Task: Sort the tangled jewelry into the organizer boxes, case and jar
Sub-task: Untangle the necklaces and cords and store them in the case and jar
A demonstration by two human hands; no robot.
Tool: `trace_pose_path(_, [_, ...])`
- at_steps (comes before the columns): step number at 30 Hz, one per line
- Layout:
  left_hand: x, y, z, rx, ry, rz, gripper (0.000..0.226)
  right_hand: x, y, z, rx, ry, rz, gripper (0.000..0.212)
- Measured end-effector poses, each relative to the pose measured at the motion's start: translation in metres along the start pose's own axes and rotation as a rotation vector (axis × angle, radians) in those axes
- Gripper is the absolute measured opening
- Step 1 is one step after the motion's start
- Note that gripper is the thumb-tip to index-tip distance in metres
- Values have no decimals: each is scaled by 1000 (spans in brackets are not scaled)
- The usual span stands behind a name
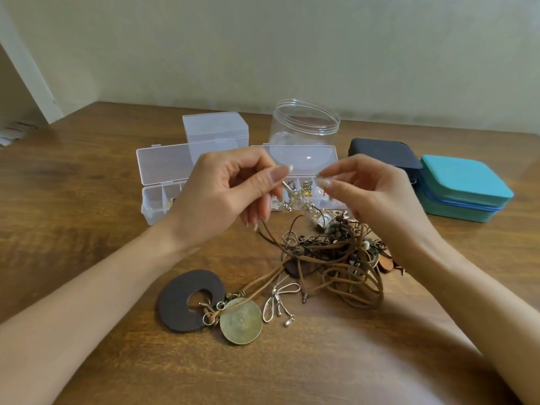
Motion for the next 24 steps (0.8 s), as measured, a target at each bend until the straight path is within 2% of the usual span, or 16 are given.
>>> trace_pose_path(2, [3,1,1,-6,23,-6,26,-5,-11,-3,91,-72,21,29])
trace_pose_path(4, [4,1,1,-8,26,-4,26,-20,-22,-11,140,-266,157,41])
trace_pose_path(7, [3,1,1,0,30,-17,27,-40,-23,-22,74,-503,318,41])
trace_pose_path(9, [4,0,1,16,41,-51,28,-47,-20,-26,34,-566,346,30])
trace_pose_path(12, [2,-1,1,35,23,-85,29,-42,-17,-22,11,-466,327,11])
trace_pose_path(14, [-1,-2,0,42,-6,-86,30,-35,-18,-18,19,-385,314,8])
trace_pose_path(24, [-11,-6,-3,65,-114,3,29,-26,-23,-15,36,-310,322,17])
Point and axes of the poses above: each hand's wrist, its own z-axis towards the middle knuckle, its own x-axis out of the back of the hand, y = z × x, the point moved 10 cm from there along z, towards the middle knuckle, and after that the axes turned 6 degrees about y, right-handed, at the moved point
